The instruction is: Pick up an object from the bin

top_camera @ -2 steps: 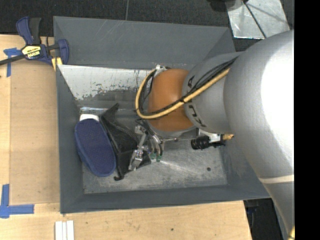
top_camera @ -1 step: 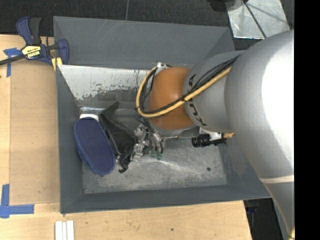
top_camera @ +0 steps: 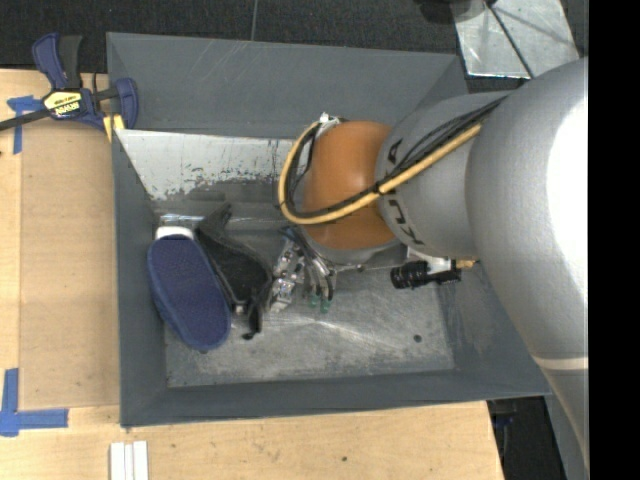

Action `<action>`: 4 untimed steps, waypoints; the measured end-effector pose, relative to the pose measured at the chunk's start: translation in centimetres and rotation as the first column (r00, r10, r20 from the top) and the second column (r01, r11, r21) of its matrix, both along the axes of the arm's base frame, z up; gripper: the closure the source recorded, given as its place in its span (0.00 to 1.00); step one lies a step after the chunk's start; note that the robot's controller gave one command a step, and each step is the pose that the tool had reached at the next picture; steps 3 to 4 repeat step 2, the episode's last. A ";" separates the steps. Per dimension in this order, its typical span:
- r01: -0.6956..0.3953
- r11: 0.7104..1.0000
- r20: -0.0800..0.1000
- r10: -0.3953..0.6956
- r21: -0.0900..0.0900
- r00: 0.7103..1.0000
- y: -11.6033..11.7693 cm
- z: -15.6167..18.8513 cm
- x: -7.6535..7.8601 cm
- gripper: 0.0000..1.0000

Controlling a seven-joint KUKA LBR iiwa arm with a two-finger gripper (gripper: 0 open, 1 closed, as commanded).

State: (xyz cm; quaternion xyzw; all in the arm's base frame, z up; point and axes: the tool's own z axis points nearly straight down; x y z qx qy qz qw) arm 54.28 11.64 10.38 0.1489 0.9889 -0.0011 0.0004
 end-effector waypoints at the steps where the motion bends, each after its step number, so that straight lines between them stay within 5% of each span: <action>1: 0.001 1.000 0.000 -0.001 0.000 1.000 -0.2 0.3 0.0 1.00; 2: 0.000 1.000 0.009 0.000 0.004 1.000 -0.2 7.4 0.2 1.00; 4: 0.000 1.000 0.009 0.000 0.004 1.000 -0.2 7.4 0.2 1.00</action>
Offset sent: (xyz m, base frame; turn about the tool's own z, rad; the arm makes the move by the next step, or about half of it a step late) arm -0.0001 -0.0001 0.0038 0.0000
